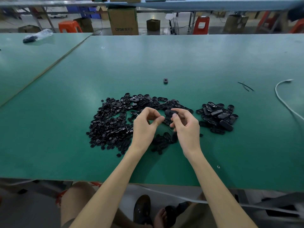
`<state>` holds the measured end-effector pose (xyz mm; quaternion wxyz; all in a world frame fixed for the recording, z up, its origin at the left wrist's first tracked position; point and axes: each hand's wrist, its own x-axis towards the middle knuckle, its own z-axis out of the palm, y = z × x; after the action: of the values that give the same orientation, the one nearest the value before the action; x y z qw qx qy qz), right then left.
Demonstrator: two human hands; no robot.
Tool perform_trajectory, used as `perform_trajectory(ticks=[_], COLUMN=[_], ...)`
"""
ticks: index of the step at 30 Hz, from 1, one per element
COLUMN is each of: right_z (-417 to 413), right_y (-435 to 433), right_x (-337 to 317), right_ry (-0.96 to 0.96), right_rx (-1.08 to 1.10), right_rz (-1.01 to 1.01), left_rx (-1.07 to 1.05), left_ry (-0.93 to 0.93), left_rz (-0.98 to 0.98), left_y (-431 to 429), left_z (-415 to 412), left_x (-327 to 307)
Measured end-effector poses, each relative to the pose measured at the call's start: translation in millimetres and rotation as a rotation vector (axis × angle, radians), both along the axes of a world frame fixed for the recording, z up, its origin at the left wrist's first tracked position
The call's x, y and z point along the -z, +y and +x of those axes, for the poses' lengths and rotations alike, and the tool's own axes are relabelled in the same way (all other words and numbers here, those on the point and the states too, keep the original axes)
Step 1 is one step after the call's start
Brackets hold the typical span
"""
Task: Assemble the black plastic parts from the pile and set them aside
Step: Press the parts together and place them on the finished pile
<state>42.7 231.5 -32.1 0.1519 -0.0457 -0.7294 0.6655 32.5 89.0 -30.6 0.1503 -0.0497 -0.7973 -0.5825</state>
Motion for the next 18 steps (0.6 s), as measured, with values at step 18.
perform_trajectory(ticks=[18], right_z=[0.1], right_y=[-0.1], right_x=[0.8], right_ry=[-0.001], right_rx=[-0.062], right_rz=[0.064], left_rx=[0.048], left_ry=[-0.023], left_rz=[0.249], left_y=[-5.9], left_z=[-2.6], left_x=[3.8])
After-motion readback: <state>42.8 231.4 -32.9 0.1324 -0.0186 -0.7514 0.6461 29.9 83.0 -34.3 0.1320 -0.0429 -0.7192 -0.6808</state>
